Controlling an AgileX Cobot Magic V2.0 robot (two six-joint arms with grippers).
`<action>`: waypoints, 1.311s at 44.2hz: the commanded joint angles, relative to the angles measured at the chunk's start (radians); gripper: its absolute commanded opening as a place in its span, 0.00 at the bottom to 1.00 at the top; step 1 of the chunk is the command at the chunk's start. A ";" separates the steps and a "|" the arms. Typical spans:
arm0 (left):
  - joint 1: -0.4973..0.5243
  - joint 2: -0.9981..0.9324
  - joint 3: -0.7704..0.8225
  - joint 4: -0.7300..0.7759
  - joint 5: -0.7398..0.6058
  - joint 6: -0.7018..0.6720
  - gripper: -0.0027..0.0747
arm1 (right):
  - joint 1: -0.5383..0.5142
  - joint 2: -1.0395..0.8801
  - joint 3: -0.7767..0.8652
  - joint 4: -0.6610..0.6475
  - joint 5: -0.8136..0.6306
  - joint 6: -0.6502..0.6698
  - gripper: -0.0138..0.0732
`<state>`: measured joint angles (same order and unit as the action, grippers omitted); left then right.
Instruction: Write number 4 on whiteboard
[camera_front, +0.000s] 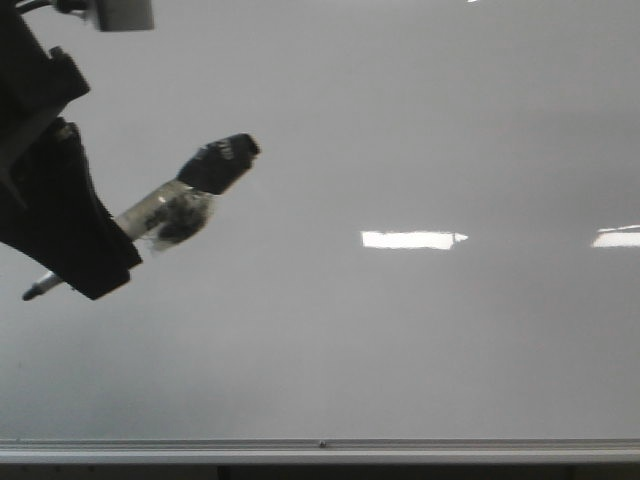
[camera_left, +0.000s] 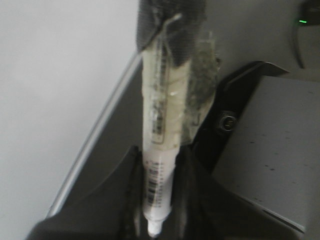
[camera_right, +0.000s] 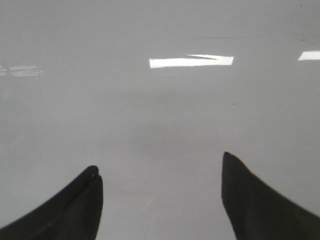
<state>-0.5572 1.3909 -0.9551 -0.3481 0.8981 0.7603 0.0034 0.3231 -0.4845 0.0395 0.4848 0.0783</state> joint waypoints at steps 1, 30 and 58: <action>-0.035 -0.033 -0.059 -0.158 0.105 0.149 0.01 | -0.006 0.015 -0.036 -0.002 -0.058 -0.006 0.76; -0.037 -0.033 -0.094 -0.258 0.350 0.237 0.01 | 0.249 0.525 -0.328 0.791 0.476 -0.804 0.76; -0.037 -0.033 -0.094 -0.307 0.361 0.276 0.01 | 0.435 0.974 -0.488 1.085 0.588 -1.201 0.77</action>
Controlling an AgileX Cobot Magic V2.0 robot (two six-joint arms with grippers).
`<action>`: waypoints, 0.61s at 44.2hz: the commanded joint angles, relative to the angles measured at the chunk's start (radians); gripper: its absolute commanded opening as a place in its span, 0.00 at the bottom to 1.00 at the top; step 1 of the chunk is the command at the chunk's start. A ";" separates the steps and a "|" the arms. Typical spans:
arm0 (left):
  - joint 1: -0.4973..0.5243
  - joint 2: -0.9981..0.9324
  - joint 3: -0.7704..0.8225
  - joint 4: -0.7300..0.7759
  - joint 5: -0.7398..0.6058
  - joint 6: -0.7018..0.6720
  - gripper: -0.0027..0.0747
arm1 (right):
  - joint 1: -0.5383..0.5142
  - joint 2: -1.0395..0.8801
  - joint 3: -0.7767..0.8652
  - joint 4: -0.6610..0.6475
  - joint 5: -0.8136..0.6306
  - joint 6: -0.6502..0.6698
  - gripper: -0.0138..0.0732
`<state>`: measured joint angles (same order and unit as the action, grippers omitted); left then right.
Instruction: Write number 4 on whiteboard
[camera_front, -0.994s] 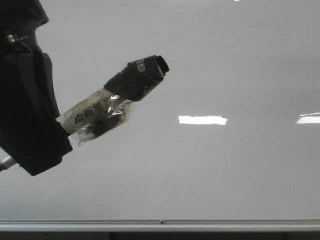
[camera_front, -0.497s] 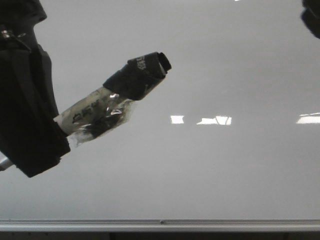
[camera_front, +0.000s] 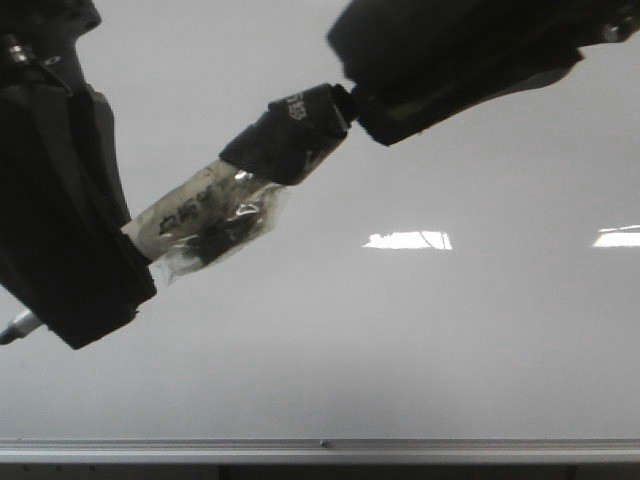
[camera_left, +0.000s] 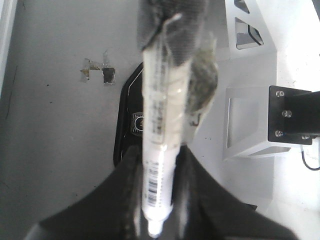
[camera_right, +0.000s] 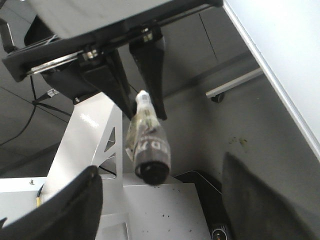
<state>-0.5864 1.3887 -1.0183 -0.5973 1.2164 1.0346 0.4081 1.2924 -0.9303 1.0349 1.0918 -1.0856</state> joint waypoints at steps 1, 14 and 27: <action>-0.008 -0.031 -0.031 -0.058 0.043 0.002 0.01 | 0.041 0.013 -0.043 0.096 -0.023 -0.042 0.77; -0.008 -0.031 -0.031 -0.060 0.043 0.002 0.01 | 0.100 0.098 -0.065 0.116 -0.033 -0.045 0.75; -0.008 -0.031 -0.031 -0.111 0.043 0.055 0.01 | 0.100 0.106 -0.065 0.121 -0.016 -0.044 0.42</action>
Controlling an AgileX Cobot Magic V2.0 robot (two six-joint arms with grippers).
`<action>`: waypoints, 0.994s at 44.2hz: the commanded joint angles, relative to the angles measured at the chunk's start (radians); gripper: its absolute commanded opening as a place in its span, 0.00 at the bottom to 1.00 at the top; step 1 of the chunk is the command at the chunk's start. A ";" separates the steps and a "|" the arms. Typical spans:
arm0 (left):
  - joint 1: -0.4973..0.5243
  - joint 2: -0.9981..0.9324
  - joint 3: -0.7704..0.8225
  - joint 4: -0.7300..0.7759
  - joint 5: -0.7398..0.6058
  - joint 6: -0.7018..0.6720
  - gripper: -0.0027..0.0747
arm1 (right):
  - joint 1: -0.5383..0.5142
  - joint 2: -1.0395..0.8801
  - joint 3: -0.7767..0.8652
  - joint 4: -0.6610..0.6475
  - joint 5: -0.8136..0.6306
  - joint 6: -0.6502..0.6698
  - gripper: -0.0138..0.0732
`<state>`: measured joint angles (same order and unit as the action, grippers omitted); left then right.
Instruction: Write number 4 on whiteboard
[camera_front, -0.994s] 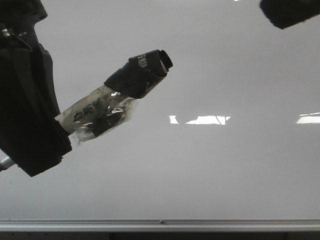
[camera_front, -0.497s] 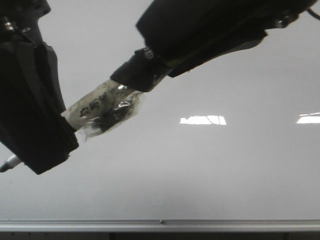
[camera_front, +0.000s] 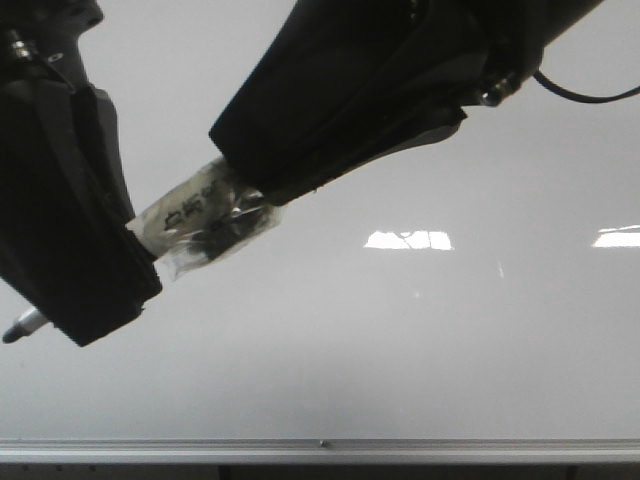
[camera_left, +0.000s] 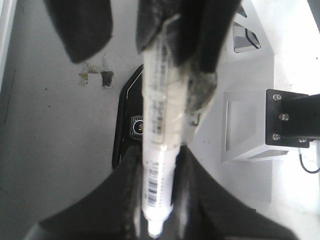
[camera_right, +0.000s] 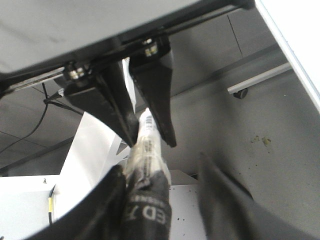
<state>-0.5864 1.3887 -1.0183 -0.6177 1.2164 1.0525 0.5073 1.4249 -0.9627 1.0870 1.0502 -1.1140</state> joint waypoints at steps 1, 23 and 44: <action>-0.008 -0.031 -0.031 -0.104 0.043 0.046 0.01 | 0.000 -0.027 -0.033 0.069 0.027 -0.016 0.39; -0.003 -0.031 -0.031 -0.139 0.017 0.079 0.14 | -0.015 -0.031 -0.033 0.056 0.078 -0.013 0.09; -0.003 -0.031 -0.031 -0.141 -0.074 0.026 0.86 | -0.265 -0.268 0.170 -0.082 -0.055 0.104 0.09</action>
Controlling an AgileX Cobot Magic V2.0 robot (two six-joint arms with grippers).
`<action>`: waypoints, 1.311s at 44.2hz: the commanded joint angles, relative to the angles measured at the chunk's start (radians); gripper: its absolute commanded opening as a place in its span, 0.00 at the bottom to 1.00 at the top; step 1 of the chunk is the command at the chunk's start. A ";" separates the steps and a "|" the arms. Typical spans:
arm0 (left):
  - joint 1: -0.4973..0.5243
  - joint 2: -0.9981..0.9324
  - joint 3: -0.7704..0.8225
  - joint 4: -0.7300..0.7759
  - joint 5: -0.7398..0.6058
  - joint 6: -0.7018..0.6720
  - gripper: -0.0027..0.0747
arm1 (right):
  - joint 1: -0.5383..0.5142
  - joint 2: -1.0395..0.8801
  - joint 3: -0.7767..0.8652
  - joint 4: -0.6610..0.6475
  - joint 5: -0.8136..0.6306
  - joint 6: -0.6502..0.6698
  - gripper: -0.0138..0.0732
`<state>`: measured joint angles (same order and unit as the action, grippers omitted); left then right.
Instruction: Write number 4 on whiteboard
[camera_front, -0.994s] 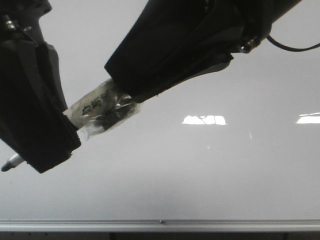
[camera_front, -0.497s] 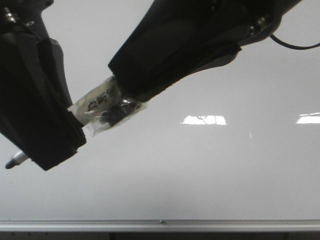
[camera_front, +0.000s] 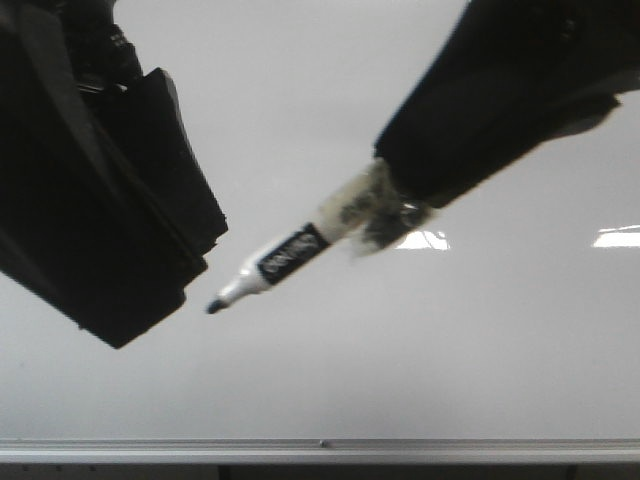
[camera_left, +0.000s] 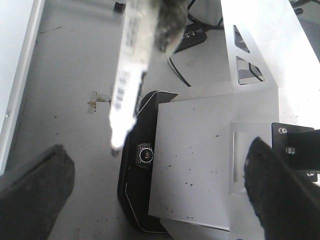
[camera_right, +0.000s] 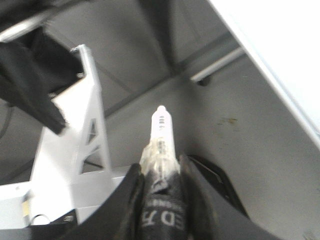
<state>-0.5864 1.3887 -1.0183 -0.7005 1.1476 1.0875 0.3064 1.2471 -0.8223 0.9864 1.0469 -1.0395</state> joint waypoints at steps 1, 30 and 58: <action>-0.003 -0.031 -0.031 -0.058 -0.005 -0.009 0.85 | -0.086 -0.110 0.044 0.010 -0.066 0.038 0.09; -0.003 -0.031 -0.031 -0.058 -0.005 -0.009 0.01 | -0.352 -0.343 0.097 -0.040 -0.457 0.150 0.09; -0.003 -0.031 -0.031 -0.058 -0.005 -0.009 0.01 | -0.352 0.040 -0.253 -0.038 -0.517 0.149 0.09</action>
<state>-0.5864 1.3887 -1.0183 -0.7014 1.1457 1.0859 -0.0386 1.2920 -1.0259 0.9055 0.5628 -0.8875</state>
